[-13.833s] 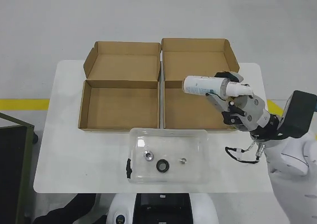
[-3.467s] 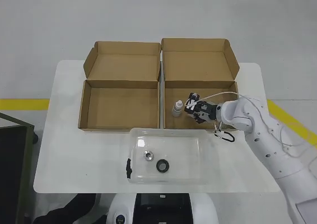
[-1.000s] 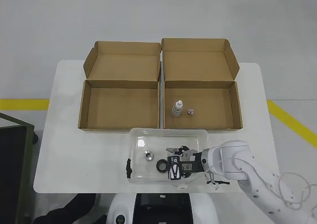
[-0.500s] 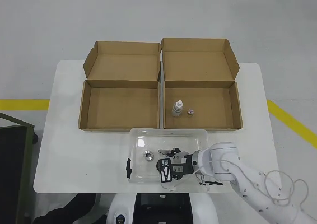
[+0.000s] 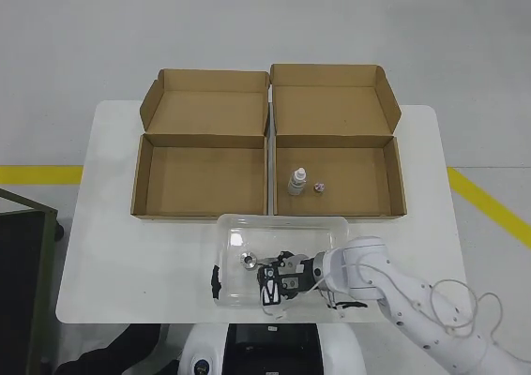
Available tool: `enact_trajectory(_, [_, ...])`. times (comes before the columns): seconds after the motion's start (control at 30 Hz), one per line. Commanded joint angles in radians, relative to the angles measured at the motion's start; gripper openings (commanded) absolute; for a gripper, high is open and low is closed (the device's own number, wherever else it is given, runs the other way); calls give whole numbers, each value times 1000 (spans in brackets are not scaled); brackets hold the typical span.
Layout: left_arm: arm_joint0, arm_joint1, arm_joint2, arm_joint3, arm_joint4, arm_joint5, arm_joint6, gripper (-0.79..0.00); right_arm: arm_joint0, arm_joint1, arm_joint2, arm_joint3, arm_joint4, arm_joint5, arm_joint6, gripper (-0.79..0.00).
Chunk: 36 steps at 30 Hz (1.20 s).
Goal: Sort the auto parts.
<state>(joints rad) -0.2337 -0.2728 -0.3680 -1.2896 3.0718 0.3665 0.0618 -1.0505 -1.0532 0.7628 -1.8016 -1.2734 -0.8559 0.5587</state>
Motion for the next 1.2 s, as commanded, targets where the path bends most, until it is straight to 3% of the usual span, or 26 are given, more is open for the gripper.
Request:
enact_trajectory(0.0, [0, 0, 0, 0, 0, 0, 0, 0, 0, 1, 6, -4, 5, -3, 2, -723])
enact_trajectory(0.07, [0, 0, 0, 0, 0, 0, 0, 0, -2, 4, 17, -12, 13, -7, 4, -785])
enact_trajectory(0.63, [0, 0, 0, 0, 0, 0, 0, 0, -37, 38, 177, -144, 188, 5, 50, -785])
enact_trajectory(1.17, [0, 0, 0, 0, 0, 0, 0, 0, -36, 58, 354, -293, 303, 57, -52, -785])
